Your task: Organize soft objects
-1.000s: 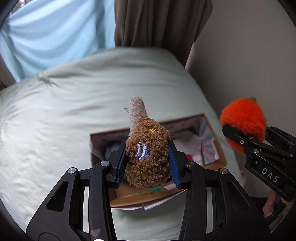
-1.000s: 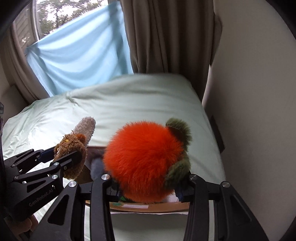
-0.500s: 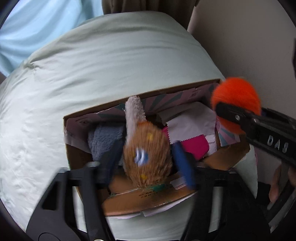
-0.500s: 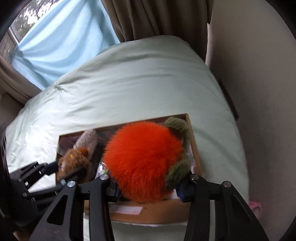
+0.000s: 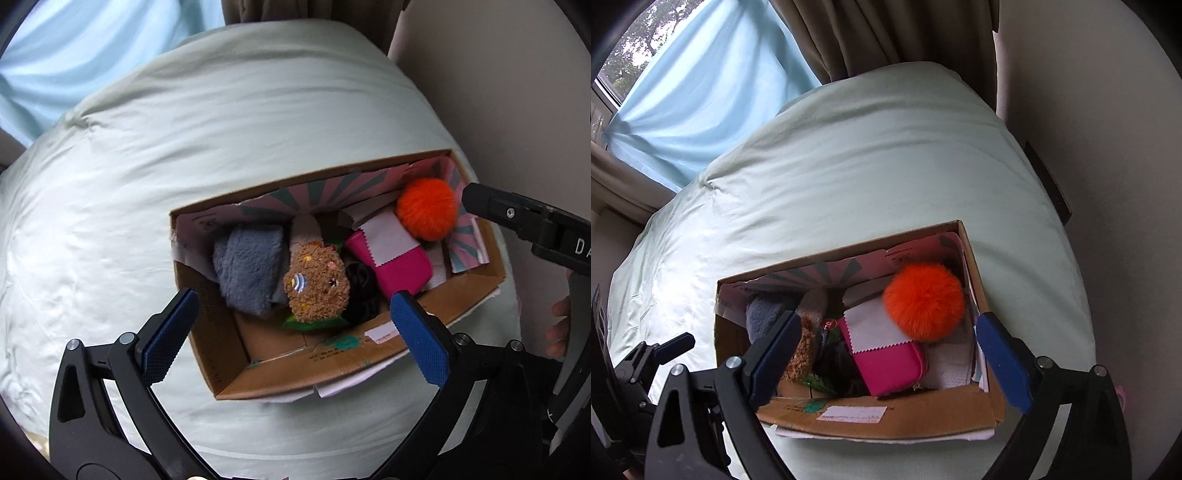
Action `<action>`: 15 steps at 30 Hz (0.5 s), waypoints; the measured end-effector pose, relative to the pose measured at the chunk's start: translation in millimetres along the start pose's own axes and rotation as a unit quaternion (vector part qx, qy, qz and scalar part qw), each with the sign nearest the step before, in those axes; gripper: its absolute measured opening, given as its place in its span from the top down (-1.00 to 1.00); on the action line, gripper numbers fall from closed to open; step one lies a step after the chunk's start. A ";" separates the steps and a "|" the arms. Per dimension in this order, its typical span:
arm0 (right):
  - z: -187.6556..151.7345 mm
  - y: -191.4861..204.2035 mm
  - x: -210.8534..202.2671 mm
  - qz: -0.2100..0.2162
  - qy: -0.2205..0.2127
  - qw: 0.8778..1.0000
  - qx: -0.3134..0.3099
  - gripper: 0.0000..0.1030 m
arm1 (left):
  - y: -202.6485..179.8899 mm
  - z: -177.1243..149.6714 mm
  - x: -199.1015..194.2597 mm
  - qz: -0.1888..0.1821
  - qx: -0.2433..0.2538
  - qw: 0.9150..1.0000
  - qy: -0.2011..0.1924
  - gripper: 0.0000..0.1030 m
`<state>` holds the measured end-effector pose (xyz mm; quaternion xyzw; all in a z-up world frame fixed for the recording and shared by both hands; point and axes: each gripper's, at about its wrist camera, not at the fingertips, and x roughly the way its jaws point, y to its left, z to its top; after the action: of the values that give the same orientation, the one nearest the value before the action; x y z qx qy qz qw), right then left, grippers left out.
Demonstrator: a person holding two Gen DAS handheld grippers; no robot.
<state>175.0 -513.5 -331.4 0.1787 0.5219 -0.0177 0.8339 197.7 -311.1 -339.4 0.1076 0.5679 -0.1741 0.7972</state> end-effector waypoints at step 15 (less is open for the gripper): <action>-9.2 119.5 -155.2 0.007 -0.091 0.992 -0.087 -0.84 | 77.1 -27.0 -195.9 0.030 -0.032 0.990 -0.134 -0.99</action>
<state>122.3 -423.2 -165.5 0.1068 0.4419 0.0175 0.8905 147.4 -200.1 -165.6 0.0748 0.4581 -0.1443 0.8739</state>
